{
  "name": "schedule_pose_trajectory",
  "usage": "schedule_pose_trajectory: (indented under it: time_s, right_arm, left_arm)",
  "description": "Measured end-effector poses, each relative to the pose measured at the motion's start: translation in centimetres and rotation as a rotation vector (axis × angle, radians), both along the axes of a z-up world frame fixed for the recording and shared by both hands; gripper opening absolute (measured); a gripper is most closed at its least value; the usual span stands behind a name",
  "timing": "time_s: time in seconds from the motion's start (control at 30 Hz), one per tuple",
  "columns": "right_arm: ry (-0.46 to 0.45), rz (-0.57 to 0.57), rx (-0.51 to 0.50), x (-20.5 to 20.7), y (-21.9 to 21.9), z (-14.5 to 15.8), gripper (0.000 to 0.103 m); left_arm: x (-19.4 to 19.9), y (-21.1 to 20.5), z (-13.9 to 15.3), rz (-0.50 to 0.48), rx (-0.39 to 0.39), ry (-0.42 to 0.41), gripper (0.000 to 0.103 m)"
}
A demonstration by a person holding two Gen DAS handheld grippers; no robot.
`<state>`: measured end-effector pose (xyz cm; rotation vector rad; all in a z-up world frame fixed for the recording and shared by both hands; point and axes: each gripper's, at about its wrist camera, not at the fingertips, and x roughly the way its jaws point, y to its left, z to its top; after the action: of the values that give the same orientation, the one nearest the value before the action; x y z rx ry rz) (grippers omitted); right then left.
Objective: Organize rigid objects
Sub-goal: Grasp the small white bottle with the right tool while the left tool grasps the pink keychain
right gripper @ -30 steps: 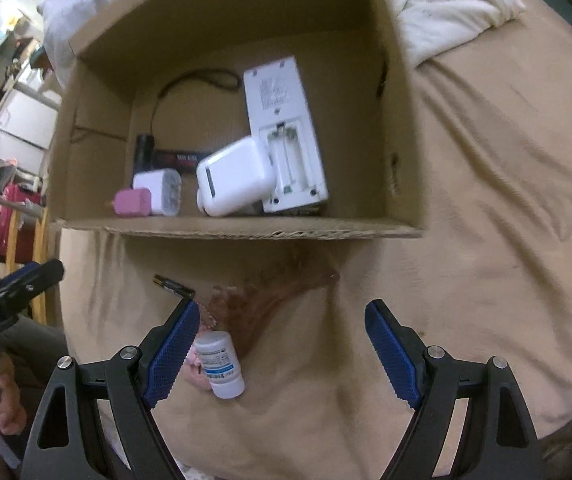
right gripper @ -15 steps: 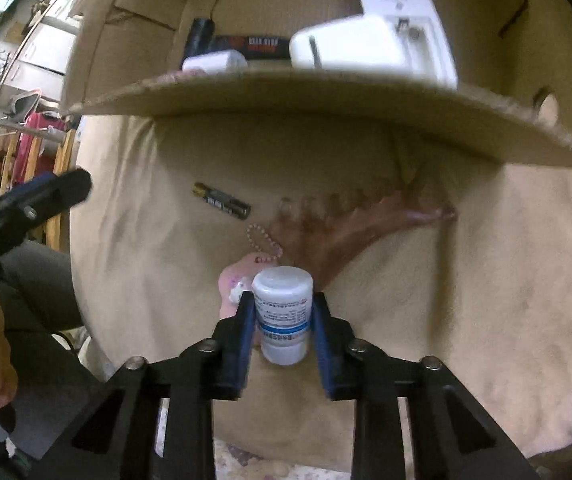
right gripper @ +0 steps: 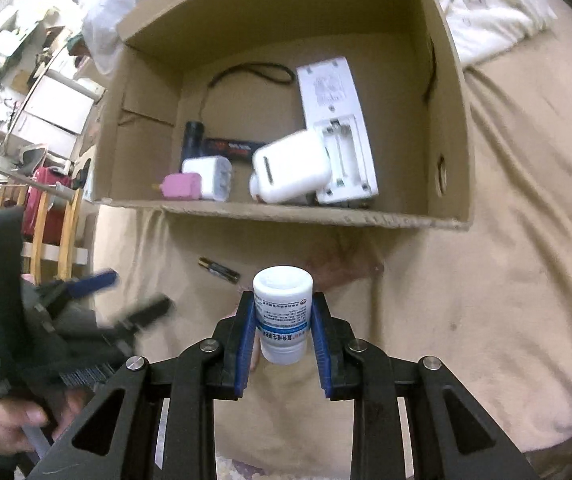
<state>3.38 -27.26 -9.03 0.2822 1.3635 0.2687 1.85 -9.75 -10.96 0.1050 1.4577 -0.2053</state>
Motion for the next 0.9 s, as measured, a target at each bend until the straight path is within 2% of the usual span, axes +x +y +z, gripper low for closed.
schedule_pose_trajectory:
  time_s: [0.2, 0.47, 0.5, 0.53, 0.57, 0.63, 0.67, 0.7, 0.9]
  right_arm:
    - [-0.028, -0.013, -0.016, 0.1, -0.4, 0.8, 0.029]
    - [-0.056, -0.021, -0.018, 0.0, -1.1, 1.8, 0.028]
    - [-0.058, -0.022, -0.019, -0.1, -1.2, 2.0, 0.028]
    - [-0.061, -0.022, -0.022, 0.0, -1.1, 2.0, 0.028]
    - [-0.063, -0.019, -0.023, 0.0, -1.1, 2.1, 0.028]
    - [-0.066, -0.015, -0.018, 0.2, -0.6, 1.9, 0.028]
    - [-0.068, -0.013, -0.018, 0.1, -0.6, 1.9, 0.028]
    - [-0.070, -0.010, -0.020, 0.1, -0.5, 2.0, 0.028]
    - [-0.078, 0.001, -0.020, 0.1, -0.4, 2.2, 0.028]
  left_arm:
    - [-1.3, -3.9, -1.5, -0.036, 0.019, 0.019, 0.088]
    - [-1.8, -6.5, -4.0, -0.053, 0.073, 0.052, 0.088]
    - [-1.8, -6.4, -4.2, -0.048, 0.066, 0.060, 0.081]
    - [-1.8, -6.3, -4.3, -0.040, 0.058, 0.065, 0.067]
    - [-1.8, -6.2, -4.5, -0.035, 0.061, 0.068, 0.062]
    - [-1.7, -5.4, -4.4, -0.039, 0.063, 0.052, 0.043]
    - [-1.7, -5.2, -4.3, -0.040, 0.067, 0.043, 0.037]
    - [-1.6, -4.9, -4.2, -0.040, 0.069, 0.037, 0.033]
    - [-1.5, -1.8, -4.0, -0.022, 0.087, 0.040, 0.033]
